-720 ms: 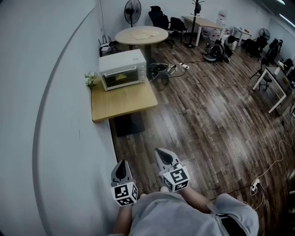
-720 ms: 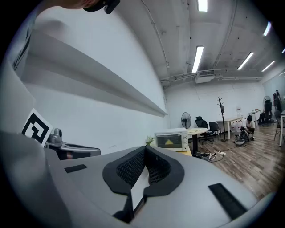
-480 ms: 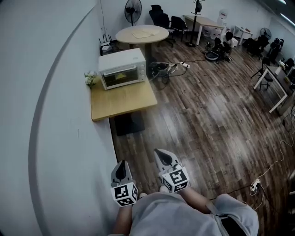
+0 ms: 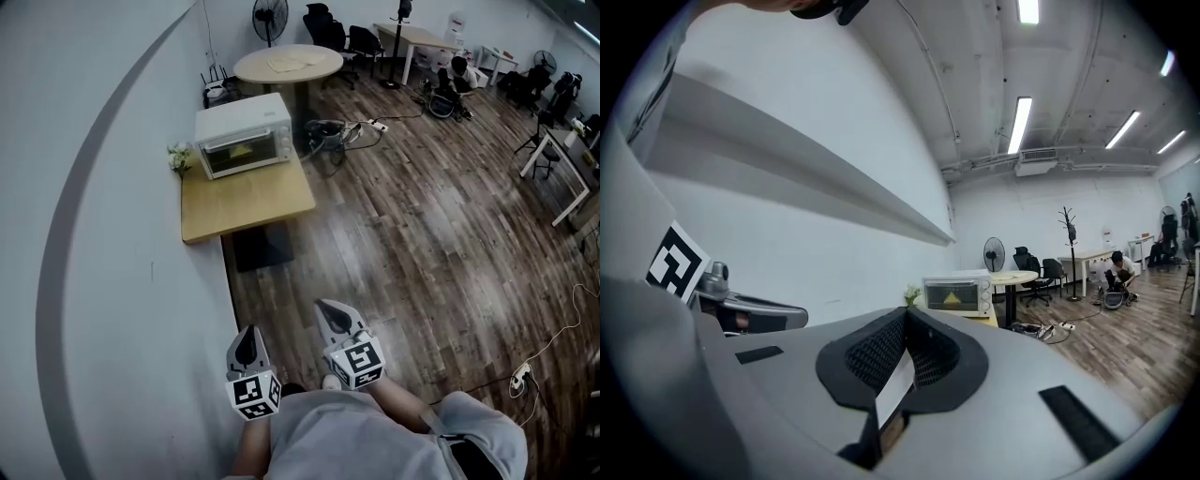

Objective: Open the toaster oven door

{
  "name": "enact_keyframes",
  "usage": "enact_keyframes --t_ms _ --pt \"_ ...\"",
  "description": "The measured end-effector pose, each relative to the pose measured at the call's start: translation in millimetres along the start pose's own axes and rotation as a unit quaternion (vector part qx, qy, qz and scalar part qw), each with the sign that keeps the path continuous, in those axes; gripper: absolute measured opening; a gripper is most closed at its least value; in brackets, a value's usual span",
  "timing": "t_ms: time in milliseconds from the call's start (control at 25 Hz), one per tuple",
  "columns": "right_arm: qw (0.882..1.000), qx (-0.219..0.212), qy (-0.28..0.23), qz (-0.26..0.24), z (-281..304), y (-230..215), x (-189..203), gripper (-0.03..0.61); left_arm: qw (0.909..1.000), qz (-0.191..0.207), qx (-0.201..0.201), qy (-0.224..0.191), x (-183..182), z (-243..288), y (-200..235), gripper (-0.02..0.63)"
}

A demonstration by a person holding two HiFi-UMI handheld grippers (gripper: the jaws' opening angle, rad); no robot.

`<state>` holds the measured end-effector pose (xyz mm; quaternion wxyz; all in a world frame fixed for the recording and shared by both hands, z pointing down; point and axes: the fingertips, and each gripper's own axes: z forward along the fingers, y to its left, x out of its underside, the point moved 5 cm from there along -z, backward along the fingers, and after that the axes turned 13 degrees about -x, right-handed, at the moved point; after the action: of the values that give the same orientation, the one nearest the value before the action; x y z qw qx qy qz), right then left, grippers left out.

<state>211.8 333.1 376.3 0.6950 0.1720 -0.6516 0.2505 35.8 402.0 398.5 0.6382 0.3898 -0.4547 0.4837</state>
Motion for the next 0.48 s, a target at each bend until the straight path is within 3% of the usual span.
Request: enact_keyframes --t_ms 480 --pt "1.0 0.007 0.009 0.01 20 -30 2 -0.002 1.0 0.004 0.004 0.003 -7 31 -7 0.005"
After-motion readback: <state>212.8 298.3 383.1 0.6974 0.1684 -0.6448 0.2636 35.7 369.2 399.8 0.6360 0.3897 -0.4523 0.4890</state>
